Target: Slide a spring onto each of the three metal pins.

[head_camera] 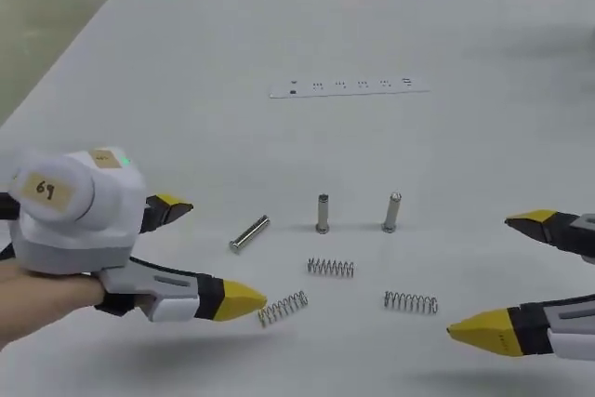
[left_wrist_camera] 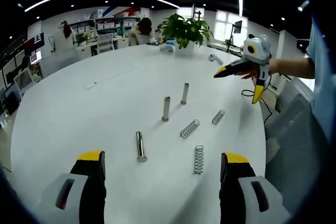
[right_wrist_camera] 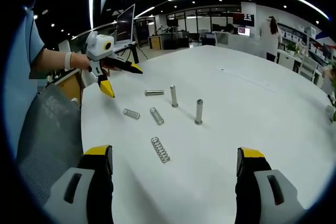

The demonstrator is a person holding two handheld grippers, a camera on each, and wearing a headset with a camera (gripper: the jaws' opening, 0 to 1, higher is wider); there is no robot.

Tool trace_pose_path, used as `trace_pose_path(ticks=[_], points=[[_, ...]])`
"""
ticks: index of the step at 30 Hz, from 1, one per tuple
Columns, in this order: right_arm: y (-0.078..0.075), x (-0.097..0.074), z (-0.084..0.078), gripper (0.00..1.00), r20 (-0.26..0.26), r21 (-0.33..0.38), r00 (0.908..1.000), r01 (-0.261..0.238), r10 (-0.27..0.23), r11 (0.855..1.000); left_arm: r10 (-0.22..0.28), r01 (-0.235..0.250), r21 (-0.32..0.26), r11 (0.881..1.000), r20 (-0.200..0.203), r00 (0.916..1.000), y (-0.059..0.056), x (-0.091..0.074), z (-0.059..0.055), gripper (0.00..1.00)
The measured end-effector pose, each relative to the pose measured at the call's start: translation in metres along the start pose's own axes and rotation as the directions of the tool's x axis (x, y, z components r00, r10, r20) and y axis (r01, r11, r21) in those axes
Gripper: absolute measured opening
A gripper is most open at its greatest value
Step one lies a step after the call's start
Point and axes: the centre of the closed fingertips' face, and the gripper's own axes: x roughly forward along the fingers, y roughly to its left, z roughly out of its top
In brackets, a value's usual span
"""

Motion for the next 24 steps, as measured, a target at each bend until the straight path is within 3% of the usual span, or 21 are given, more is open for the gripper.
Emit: trace_pose_path(ticks=[8, 16, 24], points=[[0.001, -0.001, -0.002, 0.97, 0.0, 0.006, 1.0, -0.003, 0.003, 1.0, 0.003, -0.003, 0.008, 1.0, -0.022, 0.9998, 0.003, 0.008, 0.0, 0.83], [0.001, -0.001, -0.003, 0.97, -0.001, 0.01, 1.0, -0.002, 0.002, 1.0, 0.012, -0.012, 0.01, 1.0, -0.025, 0.9996, 0.011, 0.014, 0.007, 0.78], [0.0, 0.0, -0.004, 0.97, -0.003, 0.01, 1.0, -0.004, 0.004, 1.0, 0.007, -0.006, 0.016, 1.0, -0.063, 0.998, 0.014, 0.023, 0.007, 0.73]])
